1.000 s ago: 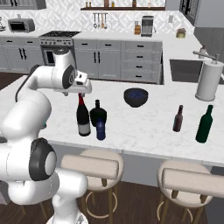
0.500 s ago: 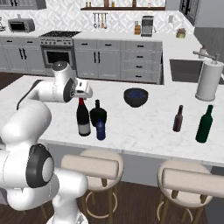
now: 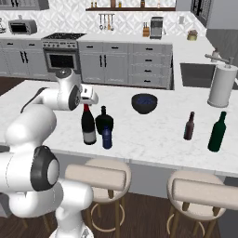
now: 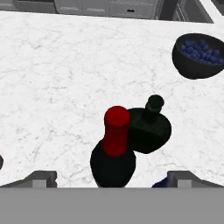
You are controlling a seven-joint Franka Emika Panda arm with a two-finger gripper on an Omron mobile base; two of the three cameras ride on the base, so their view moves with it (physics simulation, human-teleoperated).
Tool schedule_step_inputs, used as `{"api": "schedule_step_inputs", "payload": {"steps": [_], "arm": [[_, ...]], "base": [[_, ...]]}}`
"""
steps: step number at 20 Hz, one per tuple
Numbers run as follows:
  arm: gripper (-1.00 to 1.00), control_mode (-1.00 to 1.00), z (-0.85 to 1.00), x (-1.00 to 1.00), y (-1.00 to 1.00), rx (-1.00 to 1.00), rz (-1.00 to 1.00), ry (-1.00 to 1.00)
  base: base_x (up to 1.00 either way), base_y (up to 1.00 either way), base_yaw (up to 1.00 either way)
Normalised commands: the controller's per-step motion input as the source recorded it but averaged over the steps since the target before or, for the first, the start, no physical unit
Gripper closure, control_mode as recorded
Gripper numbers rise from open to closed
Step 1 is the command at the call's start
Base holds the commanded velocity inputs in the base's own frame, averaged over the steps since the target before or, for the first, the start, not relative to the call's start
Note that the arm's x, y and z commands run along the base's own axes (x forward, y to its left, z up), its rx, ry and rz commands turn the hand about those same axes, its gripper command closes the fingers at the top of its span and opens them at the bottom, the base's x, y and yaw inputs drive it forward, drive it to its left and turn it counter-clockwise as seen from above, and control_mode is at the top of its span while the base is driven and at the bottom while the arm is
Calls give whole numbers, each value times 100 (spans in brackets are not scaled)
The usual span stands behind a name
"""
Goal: Move the plastic bottles in the middle to the plastics group, and the glass bottles in the middle to the glass group.
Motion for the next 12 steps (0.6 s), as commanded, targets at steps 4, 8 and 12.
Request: {"api": "schedule_step_inputs", "payload": {"steps": [4, 8, 12], "arm": [[-100, -100, 0, 18, 0, 0, 0, 0], [-100, -100, -2, 23, 0, 0, 0, 0], [-100, -100, -12, 8, 0, 0, 0, 0]], "base": [[0, 0, 0], [0, 0, 0], [0, 0, 0]]}}
